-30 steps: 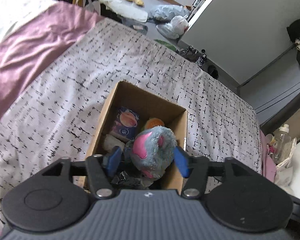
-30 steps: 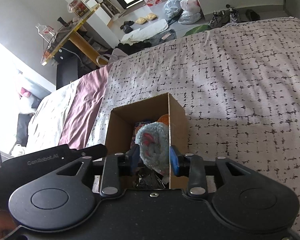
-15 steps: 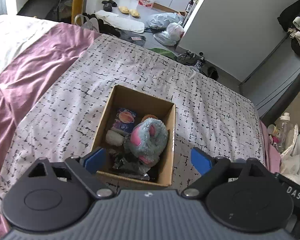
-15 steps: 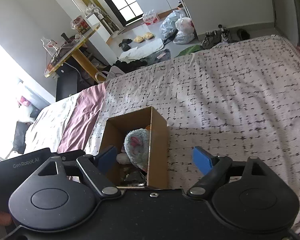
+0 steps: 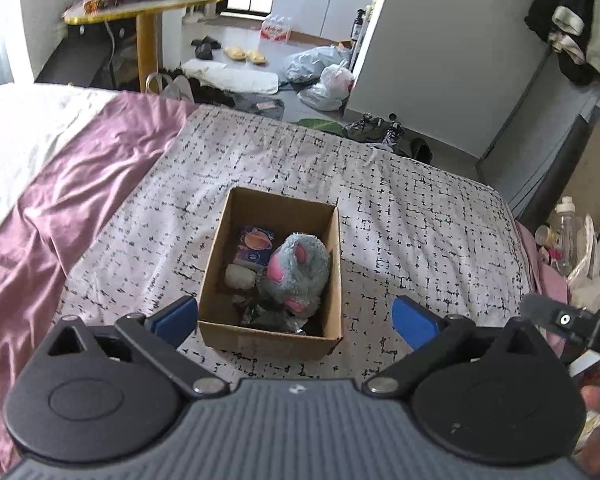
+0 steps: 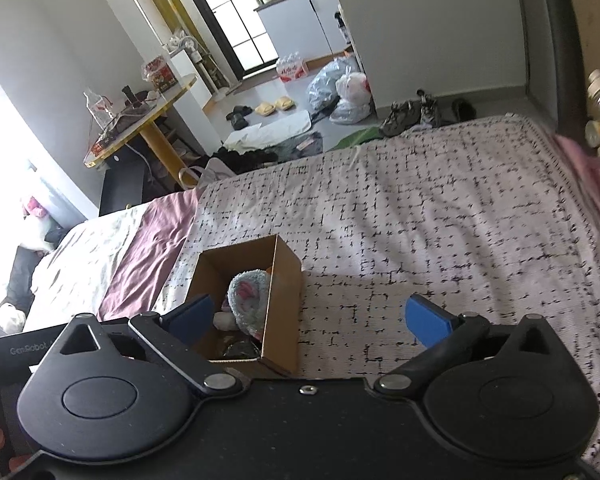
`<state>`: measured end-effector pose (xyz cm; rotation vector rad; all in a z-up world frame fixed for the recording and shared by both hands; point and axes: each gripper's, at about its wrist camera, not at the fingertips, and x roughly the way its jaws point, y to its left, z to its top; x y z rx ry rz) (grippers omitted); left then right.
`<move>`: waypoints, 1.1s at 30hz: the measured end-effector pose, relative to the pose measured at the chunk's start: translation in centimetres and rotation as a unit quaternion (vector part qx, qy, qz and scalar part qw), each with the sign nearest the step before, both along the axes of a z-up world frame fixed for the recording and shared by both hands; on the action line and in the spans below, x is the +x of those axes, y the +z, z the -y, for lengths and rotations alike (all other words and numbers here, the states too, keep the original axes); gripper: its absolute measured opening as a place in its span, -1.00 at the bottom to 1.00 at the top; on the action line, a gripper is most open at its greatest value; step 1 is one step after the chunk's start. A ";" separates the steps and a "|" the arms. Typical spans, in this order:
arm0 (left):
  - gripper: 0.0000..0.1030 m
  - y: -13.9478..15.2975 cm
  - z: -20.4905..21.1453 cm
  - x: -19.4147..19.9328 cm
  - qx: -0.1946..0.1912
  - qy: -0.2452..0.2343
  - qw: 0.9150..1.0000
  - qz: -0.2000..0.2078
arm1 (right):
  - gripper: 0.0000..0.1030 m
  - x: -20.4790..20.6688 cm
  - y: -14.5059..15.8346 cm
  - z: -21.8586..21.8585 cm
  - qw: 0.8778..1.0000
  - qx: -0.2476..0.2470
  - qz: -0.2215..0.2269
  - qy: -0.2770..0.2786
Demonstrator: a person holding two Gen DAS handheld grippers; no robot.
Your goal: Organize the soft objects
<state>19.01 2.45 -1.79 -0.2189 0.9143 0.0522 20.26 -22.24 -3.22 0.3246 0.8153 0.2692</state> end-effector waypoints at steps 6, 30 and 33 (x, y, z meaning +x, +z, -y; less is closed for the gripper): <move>0.99 1.0 0.4 -2.5 0.021 -0.011 1.000 0.016 | 1.00 -2.5 1.4 0.3 1.000 -0.022 0.016 -0.003; 0.99 3.0 -0.1 -12.0 0.064 -0.037 0.995 0.073 | 1.00 -12.2 4.3 1.4 0.996 -0.064 0.064 0.021; 0.99 3.4 -0.2 -12.8 0.064 -0.037 0.994 0.082 | 1.00 -13.2 4.9 1.4 0.995 -0.072 0.065 0.025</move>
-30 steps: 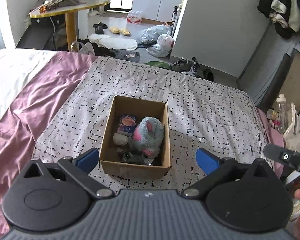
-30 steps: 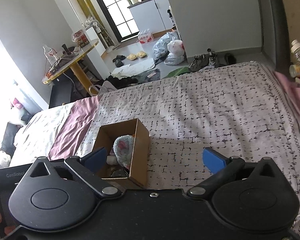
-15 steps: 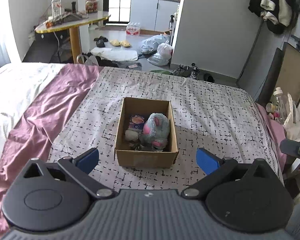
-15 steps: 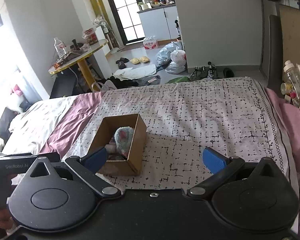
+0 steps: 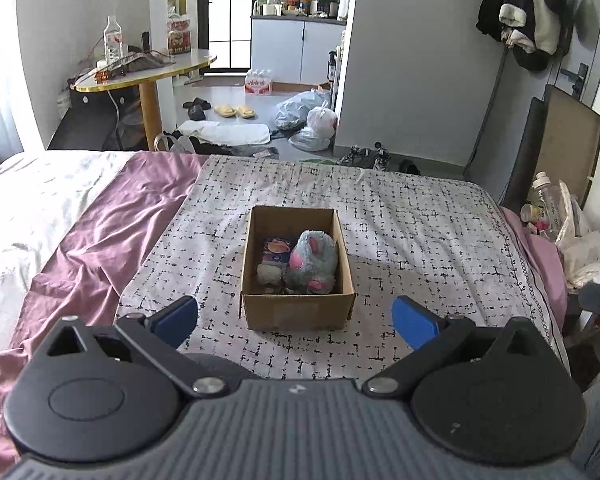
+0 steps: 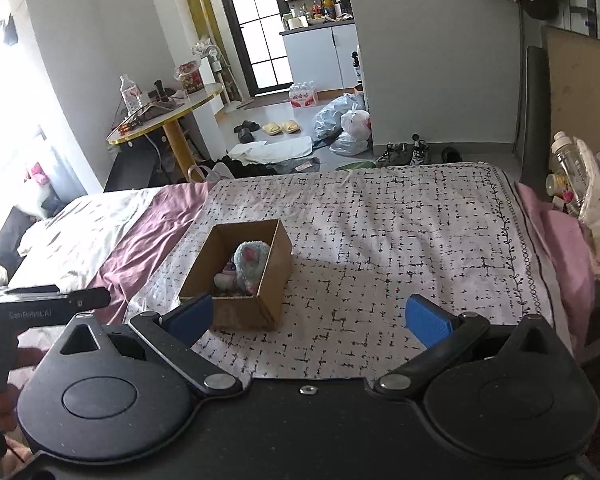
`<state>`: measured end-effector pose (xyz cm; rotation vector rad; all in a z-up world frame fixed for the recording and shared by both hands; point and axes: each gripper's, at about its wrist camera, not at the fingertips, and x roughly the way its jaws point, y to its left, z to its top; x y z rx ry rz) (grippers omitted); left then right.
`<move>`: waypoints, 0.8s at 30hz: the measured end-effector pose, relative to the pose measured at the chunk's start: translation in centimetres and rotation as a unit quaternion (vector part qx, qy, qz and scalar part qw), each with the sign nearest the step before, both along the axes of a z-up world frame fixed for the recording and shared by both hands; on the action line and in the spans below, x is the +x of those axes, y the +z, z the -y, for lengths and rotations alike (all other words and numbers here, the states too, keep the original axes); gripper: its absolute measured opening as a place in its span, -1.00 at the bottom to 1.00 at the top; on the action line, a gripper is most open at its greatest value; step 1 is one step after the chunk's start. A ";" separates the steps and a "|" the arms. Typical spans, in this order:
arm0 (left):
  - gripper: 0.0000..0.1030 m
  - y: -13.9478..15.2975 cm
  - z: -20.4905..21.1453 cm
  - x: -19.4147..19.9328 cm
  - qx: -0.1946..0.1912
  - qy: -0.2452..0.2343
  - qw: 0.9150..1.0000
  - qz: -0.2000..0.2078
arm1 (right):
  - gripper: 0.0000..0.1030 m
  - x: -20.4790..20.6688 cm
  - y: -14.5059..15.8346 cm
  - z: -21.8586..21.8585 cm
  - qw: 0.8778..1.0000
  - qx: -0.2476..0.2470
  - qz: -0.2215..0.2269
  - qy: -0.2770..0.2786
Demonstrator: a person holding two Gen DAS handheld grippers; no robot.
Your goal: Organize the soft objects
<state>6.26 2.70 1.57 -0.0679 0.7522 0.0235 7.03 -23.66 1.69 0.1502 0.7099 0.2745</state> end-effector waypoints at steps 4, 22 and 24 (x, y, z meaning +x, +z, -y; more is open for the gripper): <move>0.99 0.0 -0.4 -0.7 -0.008 0.001 1.000 0.003 | 1.00 -1.5 0.9 0.1 1.000 -0.005 0.014 0.007; 0.99 1.2 -0.4 -4.3 0.003 -0.010 0.999 0.031 | 1.00 -3.7 0.4 0.2 1.000 0.026 0.012 0.005; 0.99 1.3 -0.4 -4.5 0.003 -0.008 0.999 0.032 | 1.00 -3.9 0.3 0.3 0.999 0.034 0.010 0.008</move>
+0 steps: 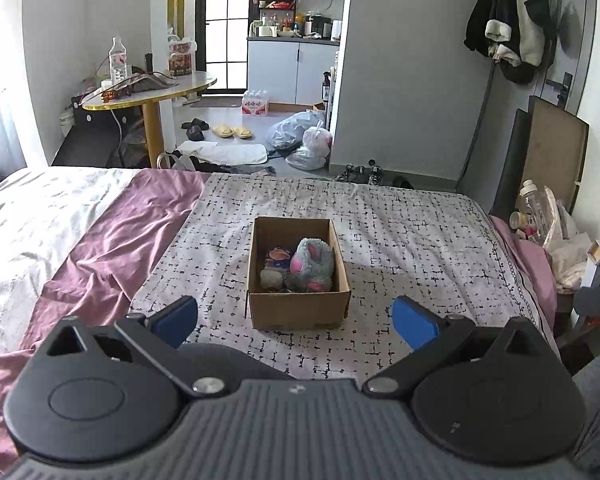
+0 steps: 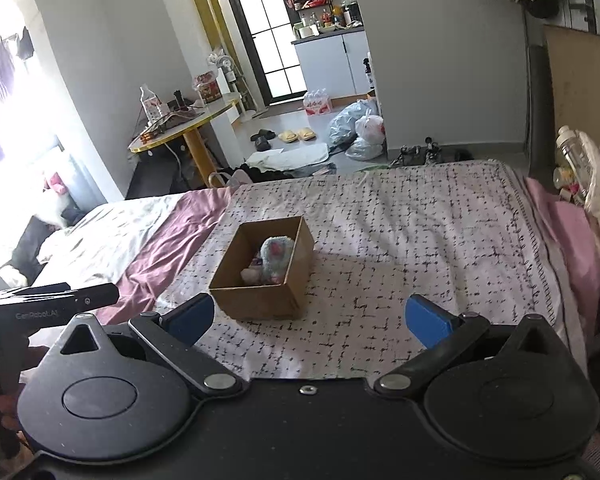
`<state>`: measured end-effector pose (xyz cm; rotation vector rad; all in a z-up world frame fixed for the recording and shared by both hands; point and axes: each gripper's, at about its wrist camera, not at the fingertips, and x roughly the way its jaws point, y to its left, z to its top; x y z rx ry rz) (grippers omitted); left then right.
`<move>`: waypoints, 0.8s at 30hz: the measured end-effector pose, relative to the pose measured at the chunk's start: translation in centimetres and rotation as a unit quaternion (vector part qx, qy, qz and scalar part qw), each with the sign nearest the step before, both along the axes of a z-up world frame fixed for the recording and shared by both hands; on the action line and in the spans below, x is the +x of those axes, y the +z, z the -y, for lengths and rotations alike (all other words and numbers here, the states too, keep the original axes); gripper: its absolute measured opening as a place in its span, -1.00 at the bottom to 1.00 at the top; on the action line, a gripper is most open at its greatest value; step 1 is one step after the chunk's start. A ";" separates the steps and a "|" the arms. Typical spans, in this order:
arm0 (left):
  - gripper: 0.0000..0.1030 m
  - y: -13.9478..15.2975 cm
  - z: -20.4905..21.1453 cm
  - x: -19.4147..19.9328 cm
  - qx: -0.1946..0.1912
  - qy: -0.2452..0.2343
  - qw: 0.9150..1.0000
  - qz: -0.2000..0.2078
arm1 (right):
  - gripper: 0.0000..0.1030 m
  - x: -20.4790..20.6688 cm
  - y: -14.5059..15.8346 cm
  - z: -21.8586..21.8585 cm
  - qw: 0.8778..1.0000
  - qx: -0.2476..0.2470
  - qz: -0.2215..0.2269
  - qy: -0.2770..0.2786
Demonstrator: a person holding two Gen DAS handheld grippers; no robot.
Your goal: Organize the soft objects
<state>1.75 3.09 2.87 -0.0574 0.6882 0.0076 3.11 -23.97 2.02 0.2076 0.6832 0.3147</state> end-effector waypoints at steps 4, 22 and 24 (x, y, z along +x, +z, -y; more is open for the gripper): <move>0.99 0.0 0.0 -0.3 0.001 0.000 1.000 -0.002 | 1.00 -0.4 0.0 -0.2 1.000 0.004 0.003 0.021; 0.99 0.0 0.3 -0.4 0.005 -0.009 1.000 -0.006 | 1.00 -0.8 -0.3 0.2 1.000 0.017 0.005 0.011; 0.99 -0.1 0.4 -0.4 0.005 -0.011 1.000 -0.006 | 1.00 -0.7 -0.3 0.0 1.000 0.011 0.004 0.011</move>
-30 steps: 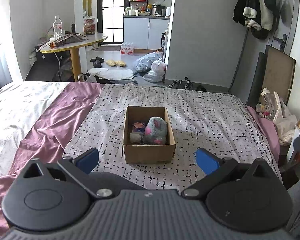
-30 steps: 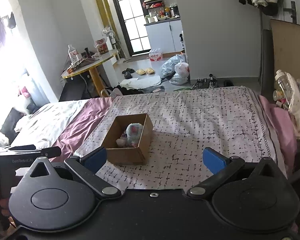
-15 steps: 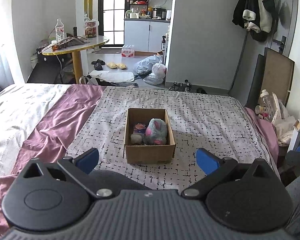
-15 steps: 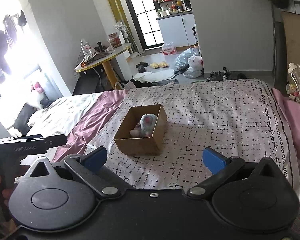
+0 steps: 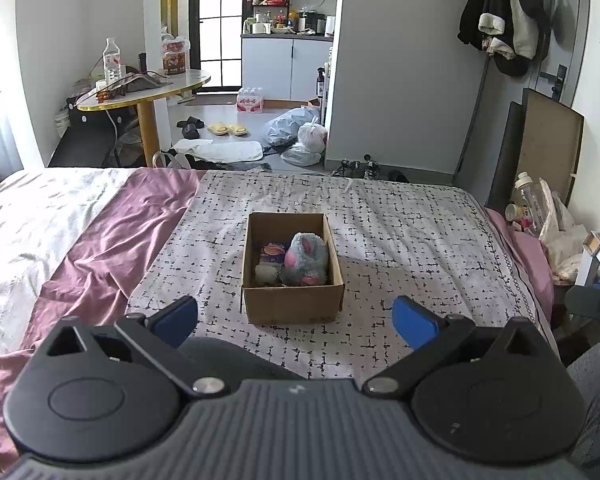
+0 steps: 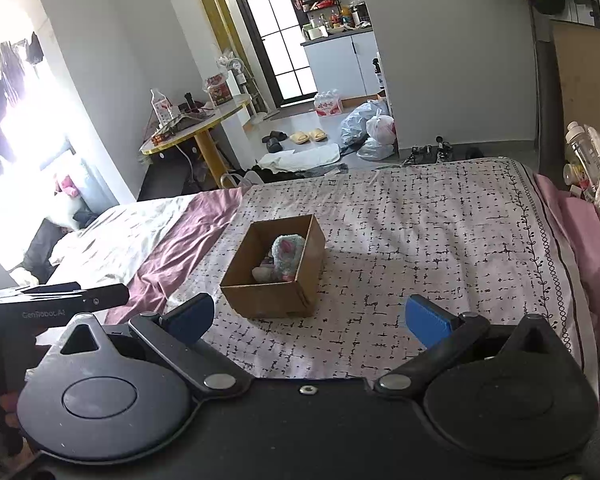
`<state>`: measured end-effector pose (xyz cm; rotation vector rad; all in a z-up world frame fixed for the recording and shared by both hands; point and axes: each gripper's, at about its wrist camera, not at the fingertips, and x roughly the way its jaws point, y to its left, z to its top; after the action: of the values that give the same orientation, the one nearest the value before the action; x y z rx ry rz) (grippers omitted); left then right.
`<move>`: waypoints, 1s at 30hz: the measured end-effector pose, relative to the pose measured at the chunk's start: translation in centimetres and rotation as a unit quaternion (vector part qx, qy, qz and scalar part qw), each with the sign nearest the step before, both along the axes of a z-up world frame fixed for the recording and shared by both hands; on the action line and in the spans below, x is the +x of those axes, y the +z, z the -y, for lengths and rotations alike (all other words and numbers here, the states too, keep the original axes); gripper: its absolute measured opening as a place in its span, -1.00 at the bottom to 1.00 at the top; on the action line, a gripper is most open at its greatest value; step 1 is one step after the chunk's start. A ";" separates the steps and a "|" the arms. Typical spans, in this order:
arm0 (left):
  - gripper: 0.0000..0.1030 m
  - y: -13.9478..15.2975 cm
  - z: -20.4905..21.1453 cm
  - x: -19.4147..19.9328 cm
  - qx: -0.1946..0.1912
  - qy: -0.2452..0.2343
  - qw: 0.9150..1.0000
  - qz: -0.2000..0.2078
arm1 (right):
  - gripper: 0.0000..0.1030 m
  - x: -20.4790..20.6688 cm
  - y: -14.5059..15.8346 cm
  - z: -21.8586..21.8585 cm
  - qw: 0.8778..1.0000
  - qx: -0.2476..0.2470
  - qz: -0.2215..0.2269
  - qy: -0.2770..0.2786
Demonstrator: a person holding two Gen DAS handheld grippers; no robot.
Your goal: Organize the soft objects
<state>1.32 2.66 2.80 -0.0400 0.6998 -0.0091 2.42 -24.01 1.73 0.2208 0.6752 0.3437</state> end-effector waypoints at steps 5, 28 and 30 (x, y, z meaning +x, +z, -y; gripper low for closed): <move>0.99 -0.1 0.0 0.0 -0.001 -0.002 1.000 -0.001 | 1.00 0.1 0.0 0.1 1.000 -0.002 0.000 -0.005; 0.99 0.0 -0.3 0.3 -0.006 0.002 1.000 -0.004 | 1.00 0.2 -0.1 0.0 1.000 -0.004 -0.006 -0.003; 0.99 -0.1 -0.3 0.3 -0.008 0.000 1.000 -0.005 | 1.00 0.2 -0.1 -0.1 1.000 -0.007 -0.006 -0.001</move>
<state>1.65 3.01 2.73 -0.0560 0.7106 -0.0137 2.60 -23.95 1.61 0.2109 0.6894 0.3353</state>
